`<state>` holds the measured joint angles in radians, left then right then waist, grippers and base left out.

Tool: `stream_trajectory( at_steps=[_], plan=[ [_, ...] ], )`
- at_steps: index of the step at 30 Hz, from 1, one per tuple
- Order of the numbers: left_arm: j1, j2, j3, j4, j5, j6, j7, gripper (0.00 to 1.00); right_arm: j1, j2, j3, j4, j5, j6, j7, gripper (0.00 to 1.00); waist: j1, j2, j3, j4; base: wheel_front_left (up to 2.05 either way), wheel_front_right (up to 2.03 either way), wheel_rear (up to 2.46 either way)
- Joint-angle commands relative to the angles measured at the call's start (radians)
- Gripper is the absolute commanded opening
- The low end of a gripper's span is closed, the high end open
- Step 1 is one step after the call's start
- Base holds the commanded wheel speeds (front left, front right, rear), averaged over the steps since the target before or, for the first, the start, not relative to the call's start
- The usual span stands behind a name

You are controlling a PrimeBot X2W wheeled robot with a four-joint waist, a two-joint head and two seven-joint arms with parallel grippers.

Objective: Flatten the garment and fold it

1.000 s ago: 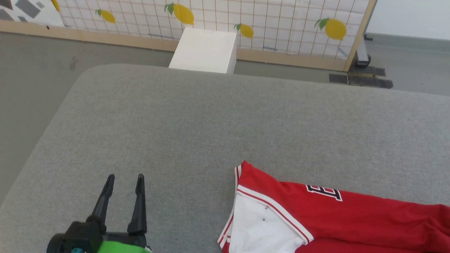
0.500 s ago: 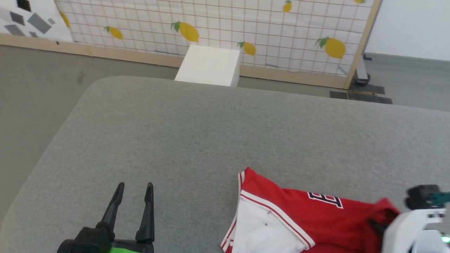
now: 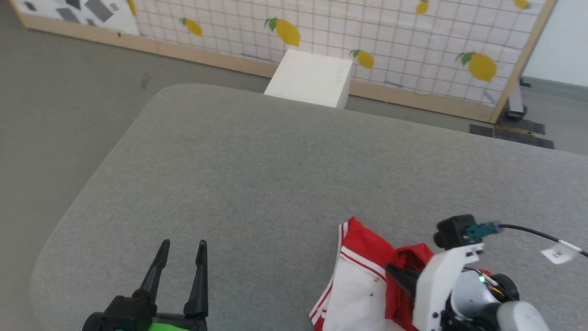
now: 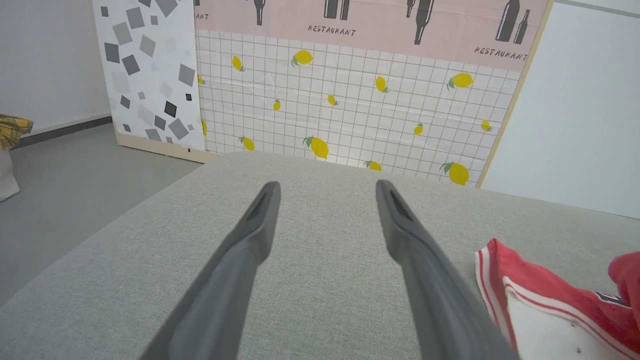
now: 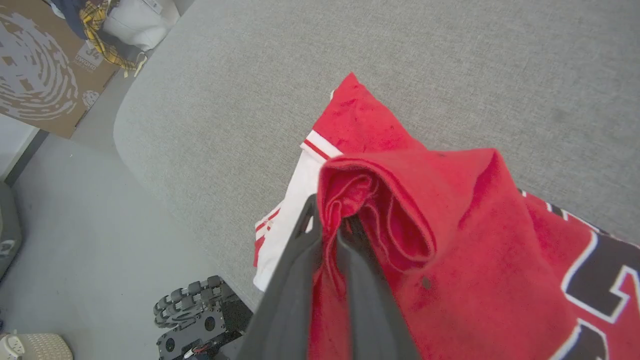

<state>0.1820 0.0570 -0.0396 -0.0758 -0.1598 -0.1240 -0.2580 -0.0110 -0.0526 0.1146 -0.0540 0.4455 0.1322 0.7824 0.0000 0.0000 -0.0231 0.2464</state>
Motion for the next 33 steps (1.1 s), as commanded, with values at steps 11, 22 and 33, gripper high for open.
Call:
stream_trajectory(
  at_steps=[11,22,33],
  plan=[
    [-0.054,0.000,-0.012,0.024,-0.018,-0.007,-0.004,1.00,-0.143,0.002,0.133,0.297,0.014,-0.002,-0.171,1.00,0.0000,0.0000,0.048,0.063,0.00,0.00,0.00],
    [-0.060,0.007,0.006,0.043,-0.023,-0.007,-0.004,1.00,-0.257,-0.029,0.268,0.341,0.011,-0.002,-0.307,1.00,0.0000,0.0000,0.014,0.019,0.00,0.00,0.00],
    [-0.043,0.017,0.005,0.043,-0.042,-0.007,-0.004,1.00,-0.316,-0.276,0.177,0.275,-0.231,-0.002,-0.661,1.00,0.0000,0.0000,-0.021,-0.092,0.00,0.00,0.00]
  ],
)
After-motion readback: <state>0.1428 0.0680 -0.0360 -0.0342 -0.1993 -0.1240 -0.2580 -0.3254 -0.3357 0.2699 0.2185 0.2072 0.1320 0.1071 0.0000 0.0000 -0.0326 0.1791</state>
